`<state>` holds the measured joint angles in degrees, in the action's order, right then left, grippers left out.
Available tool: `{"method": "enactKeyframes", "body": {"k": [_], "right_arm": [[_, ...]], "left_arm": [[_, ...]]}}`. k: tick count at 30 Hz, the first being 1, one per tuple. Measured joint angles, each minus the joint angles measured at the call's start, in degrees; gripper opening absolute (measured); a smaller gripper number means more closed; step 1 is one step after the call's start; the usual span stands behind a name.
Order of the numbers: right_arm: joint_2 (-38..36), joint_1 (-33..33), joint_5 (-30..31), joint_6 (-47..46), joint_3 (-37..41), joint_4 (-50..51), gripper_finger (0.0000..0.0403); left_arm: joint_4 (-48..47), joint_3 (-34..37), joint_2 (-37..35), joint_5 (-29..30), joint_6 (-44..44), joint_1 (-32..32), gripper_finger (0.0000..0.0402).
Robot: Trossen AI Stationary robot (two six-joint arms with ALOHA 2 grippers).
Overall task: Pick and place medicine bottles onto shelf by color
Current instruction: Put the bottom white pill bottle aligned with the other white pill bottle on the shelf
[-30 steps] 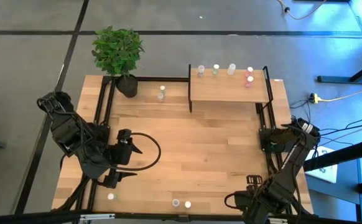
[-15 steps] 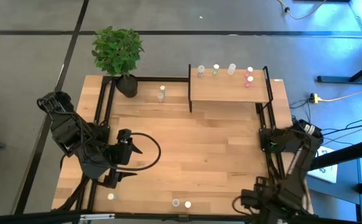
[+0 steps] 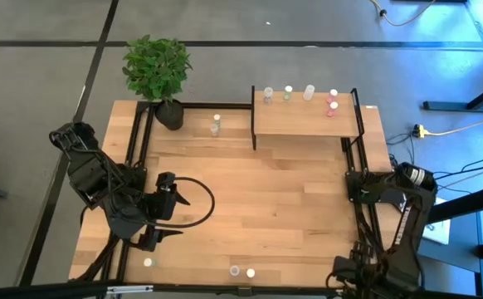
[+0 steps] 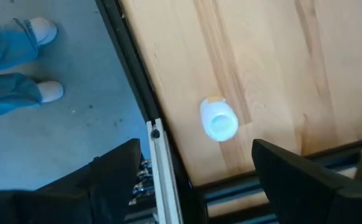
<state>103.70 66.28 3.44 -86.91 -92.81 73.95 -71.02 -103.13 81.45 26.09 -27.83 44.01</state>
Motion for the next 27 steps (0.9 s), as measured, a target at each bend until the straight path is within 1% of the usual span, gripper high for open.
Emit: {"method": "enactKeyframes", "body": {"k": [10,14,17,22,27], "right_arm": [[-0.4,3.3,3.3,-4.3,9.9,-8.3,0.0311],[-0.4,4.6,5.6,-5.4,12.0,-8.4,0.0311],[-0.4,5.3,5.6,-7.8,13.7,-9.1,0.0311],[-0.4,6.1,6.0,-10.2,15.9,-13.4,0.0311],[-0.4,6.5,6.0,-10.4,18.0,-14.1,0.0311]], "left_arm": [[0.0,0.0,0.0,0.0,0.0,0.0,0.0334],[0.0,0.0,0.0,0.0,0.0,0.0,0.0334],[0.0,0.0,0.0,0.0,0.0,0.0,0.0334],[0.0,0.0,0.0,0.0,0.0,0.0,0.0334],[0.0,0.0,0.0,0.0,0.0,0.0,0.0334]]}}
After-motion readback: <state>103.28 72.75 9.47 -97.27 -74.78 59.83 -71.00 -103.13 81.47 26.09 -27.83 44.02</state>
